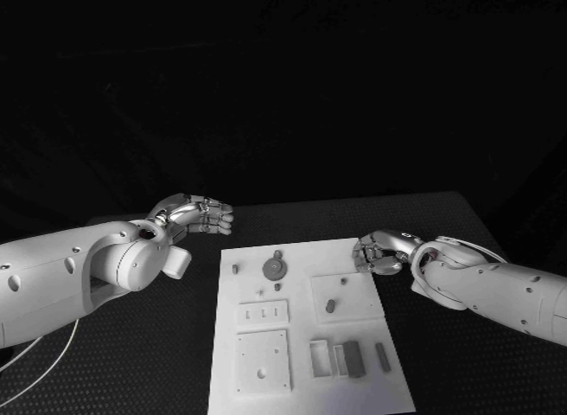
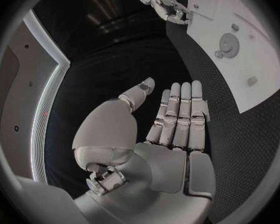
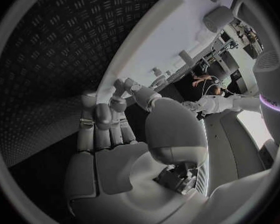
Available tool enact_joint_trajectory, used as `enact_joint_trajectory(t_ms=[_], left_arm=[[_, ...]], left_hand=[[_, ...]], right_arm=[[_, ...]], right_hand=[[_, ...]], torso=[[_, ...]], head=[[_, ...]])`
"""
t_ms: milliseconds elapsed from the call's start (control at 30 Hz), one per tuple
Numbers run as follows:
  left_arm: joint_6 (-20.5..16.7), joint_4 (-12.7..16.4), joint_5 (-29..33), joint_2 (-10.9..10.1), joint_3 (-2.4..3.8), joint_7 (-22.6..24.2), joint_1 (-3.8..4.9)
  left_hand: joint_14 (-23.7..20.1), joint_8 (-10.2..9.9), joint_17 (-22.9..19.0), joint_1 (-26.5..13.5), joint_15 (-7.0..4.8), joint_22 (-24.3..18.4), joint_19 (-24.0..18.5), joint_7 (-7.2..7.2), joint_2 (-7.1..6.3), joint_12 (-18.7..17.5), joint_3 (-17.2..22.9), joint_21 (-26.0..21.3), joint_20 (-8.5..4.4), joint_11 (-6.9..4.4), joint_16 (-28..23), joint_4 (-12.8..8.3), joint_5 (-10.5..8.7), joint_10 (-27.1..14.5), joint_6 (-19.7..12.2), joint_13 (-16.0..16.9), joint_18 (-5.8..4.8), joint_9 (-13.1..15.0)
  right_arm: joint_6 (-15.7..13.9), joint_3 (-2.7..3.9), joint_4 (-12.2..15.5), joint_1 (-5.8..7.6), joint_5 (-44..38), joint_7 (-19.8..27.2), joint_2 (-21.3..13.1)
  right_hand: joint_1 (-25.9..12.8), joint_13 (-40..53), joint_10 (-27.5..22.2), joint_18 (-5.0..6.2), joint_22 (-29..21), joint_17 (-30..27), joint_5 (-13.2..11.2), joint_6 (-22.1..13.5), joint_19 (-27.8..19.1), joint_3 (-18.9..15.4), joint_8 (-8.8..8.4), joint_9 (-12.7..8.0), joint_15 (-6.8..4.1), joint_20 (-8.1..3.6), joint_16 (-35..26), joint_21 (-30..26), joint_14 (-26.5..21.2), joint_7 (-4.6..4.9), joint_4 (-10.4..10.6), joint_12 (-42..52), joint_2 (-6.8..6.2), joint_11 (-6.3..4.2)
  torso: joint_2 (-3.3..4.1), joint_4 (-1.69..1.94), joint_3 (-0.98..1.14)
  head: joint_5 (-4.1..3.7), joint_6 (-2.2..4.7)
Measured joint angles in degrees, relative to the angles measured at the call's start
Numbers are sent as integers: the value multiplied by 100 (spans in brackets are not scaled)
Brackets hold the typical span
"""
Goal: Assemble the parts on the task board
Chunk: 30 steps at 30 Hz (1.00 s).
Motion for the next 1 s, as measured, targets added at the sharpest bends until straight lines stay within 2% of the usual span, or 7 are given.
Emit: enact_joint_trajectory(t_ms=[167, 300, 367, 700, 833, 967, 1000], left_arm=[[0, 0, -1, 0, 0, -3, 0], [0, 0, -1, -5, 0, -5, 0], [0, 0, -2, -5, 0, -5, 0], [0, 3, -4, -13, 0, -8, 0], [0, 6, -4, -14, 0, -9, 0], [5, 7, -6, -14, 0, -10, 0], [8, 7, -7, -14, 0, -11, 0]], left_hand=[[0, 0, 6, 0, 0, 0, 0, 0, 0, 0, 0, 0, 0, 21, 0, 0, 0, -21, 0, 0, 0, 0], [0, 0, 6, 0, 0, 0, 0, 0, 0, 0, 0, 0, 0, 21, 0, 0, 0, -21, 0, -1, -1, 0], [0, 0, 6, 0, 0, -1, 0, 0, 0, 0, 0, 0, 0, 21, 0, 0, 0, -21, 0, 4, -2, 0], [0, 0, 5, 0, 0, 2, 0, 0, 0, 0, 0, 0, 0, 21, 0, 0, 0, -21, 0, 4, -3, 1], [0, 0, 11, 0, 0, 4, 0, 0, 0, 0, 0, 0, 0, 21, -22, 0, 0, -21, 0, 3, -3, 0], [0, 0, 13, 0, 0, 4, 0, 0, 0, 0, 0, 0, 0, 21, -23, 0, 0, -21, 0, 11, -3, 0], [0, 0, 18, 0, 0, 7, 0, 0, 0, 0, 0, 0, 0, 21, -23, 0, 0, -21, 0, 12, -4, 1]], right_arm=[[1, 0, -3, -6, -9, -1, 2], [2, 0, -4, -10, -22, -4, 3], [2, 0, -4, -11, -32, -4, 7], [-27, 3, -12, -12, -53, -16, 13], [-107, 1, 17, -22, -65, -39, 13], [-246, -1, 62, -25, -73, -87, 13], [-287, -1, 79, -25, -73, -105, 11]], right_hand=[[-4, -8, 29, 6, 0, -5, 0, 20, 15, -16, 44, 47, -30, -14, 0, 0, 29, -20, -16, 0, 121, -29], [-2, -8, 51, 11, 0, -6, 0, 40, 15, -18, 79, 78, -31, -14, 0, 0, 30, -40, -18, 0, 123, -51], [-4, -9, 61, 42, 0, -6, 0, 68, 15, -32, 84, 85, -69, -14, 0, 0, 29, -67, -32, 0, 168, -61], [7, -21, 97, 47, 0, -12, 0, 92, 15, -31, 167, 185, -101, -14, 0, 0, 61, -92, -112, 0, 306, -97], [-15, -20, 124, 46, 0, -10, 0, 105, 37, -7, 167, 204, -109, -35, 29, 18, 70, -105, -136, 0, 338, -124], [7, -20, 142, 46, 0, 80, 0, 132, 59, -12, 194, 214, -166, -57, 55, 35, 126, -132, -162, 3, 358, -142], [19, -20, 163, 45, 0, 102, 0, 166, 76, -7, 194, 215, -185, -74, 55, 35, 145, -166, -168, 24, 370, -163]], torso=[[-1, -2, -2], [-2, -1, -3], [-2, 0, -3], [-2, 4, -3], [-3, 3, -3], [-3, 2, -4], [-3, 2, -3]], head=[[-7, -12], [-14, -18], [-18, -20], [-24, -35], [-24, -37], [-24, -39], [-24, -40]])
